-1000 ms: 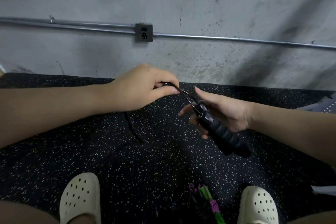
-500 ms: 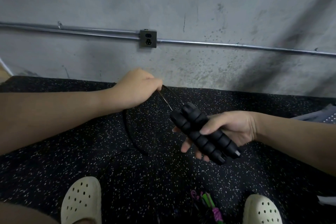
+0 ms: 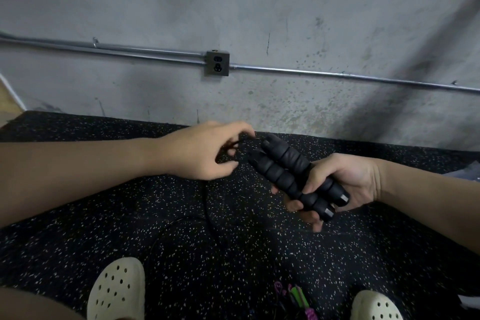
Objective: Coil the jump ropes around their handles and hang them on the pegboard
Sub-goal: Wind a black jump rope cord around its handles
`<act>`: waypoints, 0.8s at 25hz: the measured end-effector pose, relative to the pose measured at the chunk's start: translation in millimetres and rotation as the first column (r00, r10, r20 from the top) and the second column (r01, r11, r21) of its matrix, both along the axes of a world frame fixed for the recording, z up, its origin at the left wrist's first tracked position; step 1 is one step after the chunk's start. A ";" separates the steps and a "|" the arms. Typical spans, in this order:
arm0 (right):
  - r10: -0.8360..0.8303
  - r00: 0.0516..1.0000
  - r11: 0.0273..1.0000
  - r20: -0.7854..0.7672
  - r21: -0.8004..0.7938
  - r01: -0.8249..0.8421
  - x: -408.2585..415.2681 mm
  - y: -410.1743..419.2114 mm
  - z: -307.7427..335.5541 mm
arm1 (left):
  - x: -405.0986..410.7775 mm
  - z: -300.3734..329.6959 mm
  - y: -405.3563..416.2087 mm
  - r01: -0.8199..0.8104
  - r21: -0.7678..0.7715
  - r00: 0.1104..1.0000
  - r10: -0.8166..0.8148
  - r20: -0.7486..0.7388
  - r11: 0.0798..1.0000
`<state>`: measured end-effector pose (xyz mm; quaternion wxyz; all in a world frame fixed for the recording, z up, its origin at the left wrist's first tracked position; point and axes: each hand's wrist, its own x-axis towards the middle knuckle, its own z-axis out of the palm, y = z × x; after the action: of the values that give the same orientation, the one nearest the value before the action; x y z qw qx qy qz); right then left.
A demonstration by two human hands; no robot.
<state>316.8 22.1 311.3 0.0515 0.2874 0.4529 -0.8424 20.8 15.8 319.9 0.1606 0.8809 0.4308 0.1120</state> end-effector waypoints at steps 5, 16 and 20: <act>0.038 0.999 0.999 -0.012 0.015 -0.038 -3.3 -0.2 6.3 | 11.0 -1.8 -6.0 0.126 -0.118 0.980 -0.105 0.168 0.985; 0.046 0.998 0.996 -0.048 0.079 -0.042 -5.7 -9.1 14.2 | 11.3 6.0 -12.5 0.055 -0.223 0.979 -0.009 0.202 0.973; 0.022 1.000 0.983 0.019 0.181 -0.025 -9.4 -13.2 17.4 | 9.3 5.6 -15.9 0.033 -0.196 0.989 -0.004 0.146 0.980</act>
<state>307.4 8.9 328.7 0.0389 0.2924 0.5308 -0.7945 30.1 -0.1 325.5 0.2796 0.8539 0.4189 0.1310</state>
